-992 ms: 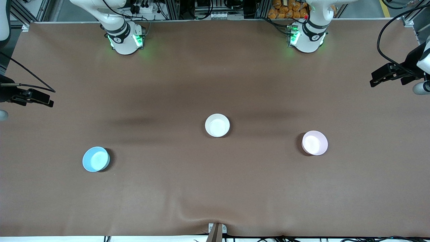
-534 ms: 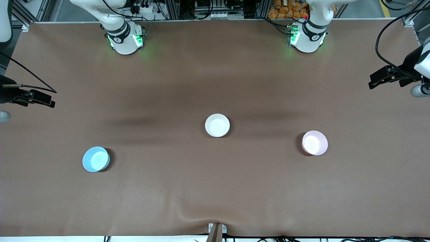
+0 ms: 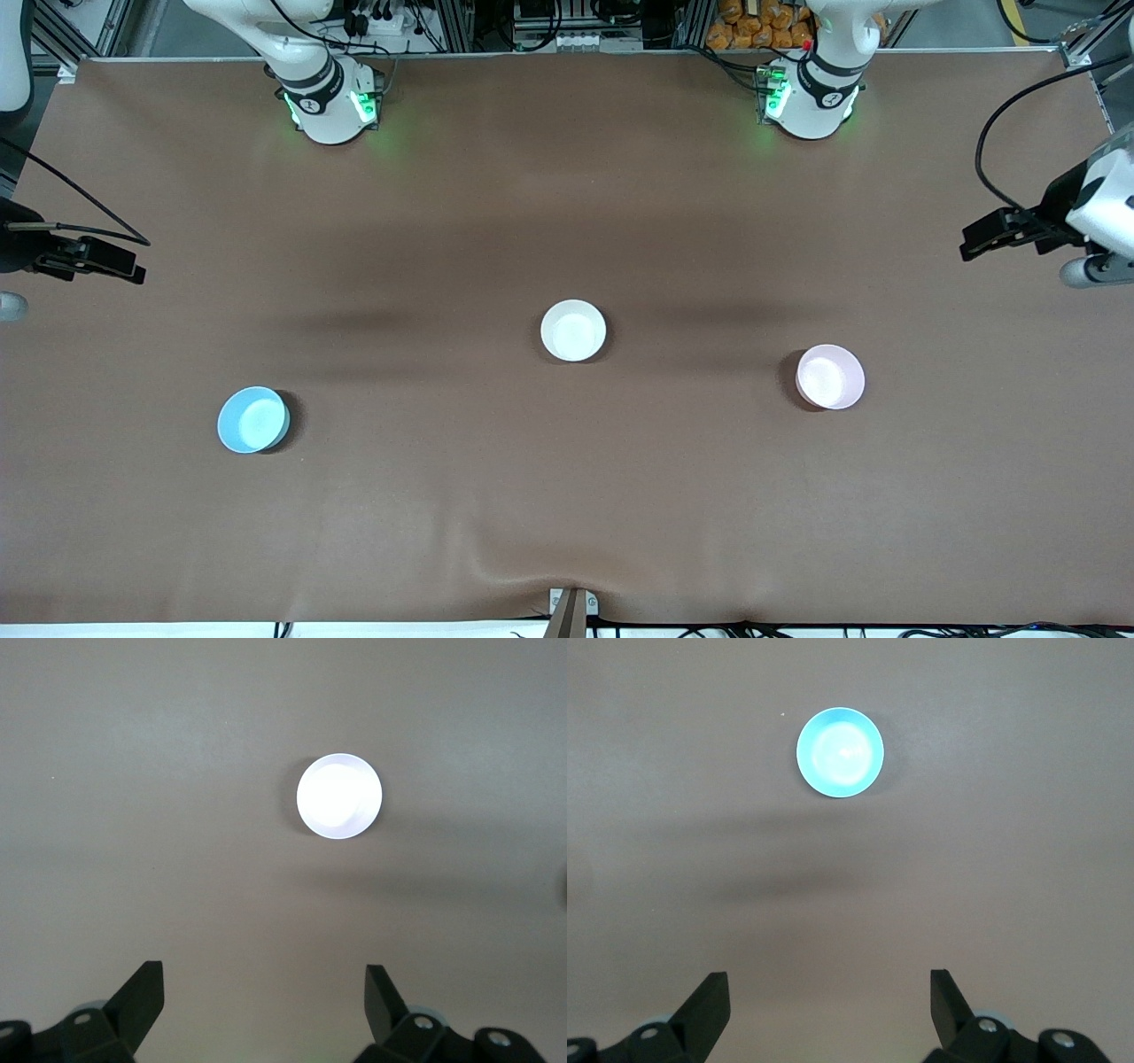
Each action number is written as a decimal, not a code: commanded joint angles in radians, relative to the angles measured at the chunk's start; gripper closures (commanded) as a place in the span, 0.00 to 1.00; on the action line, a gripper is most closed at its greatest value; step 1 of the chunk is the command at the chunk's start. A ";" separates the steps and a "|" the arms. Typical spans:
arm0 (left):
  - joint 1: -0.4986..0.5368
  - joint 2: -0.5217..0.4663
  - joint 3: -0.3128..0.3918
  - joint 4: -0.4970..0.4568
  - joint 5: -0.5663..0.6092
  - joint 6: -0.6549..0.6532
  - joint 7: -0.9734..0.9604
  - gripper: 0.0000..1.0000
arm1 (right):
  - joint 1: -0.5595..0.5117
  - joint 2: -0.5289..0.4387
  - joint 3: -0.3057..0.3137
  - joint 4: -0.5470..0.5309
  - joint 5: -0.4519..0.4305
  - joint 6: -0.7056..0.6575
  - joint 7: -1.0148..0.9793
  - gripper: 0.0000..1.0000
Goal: Stack pink and blue bowls on white bowl
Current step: 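Move the right gripper toward the blue bowl while the left gripper approaches pink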
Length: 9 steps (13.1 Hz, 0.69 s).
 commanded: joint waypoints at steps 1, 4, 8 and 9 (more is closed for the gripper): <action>0.008 -0.014 -0.003 -0.053 -0.010 0.048 0.021 0.00 | -0.001 0.003 0.002 -0.004 -0.010 0.009 0.016 0.00; 0.008 -0.008 -0.003 -0.078 -0.010 0.077 0.021 0.00 | 0.002 0.020 0.002 -0.005 -0.010 0.029 0.017 0.00; 0.008 -0.005 -0.003 -0.124 -0.006 0.133 0.021 0.00 | -0.001 0.046 0.002 -0.008 -0.010 0.061 0.036 0.00; 0.008 -0.004 -0.003 -0.128 -0.004 0.143 0.023 0.00 | 0.002 0.049 0.002 -0.010 -0.010 0.068 0.036 0.00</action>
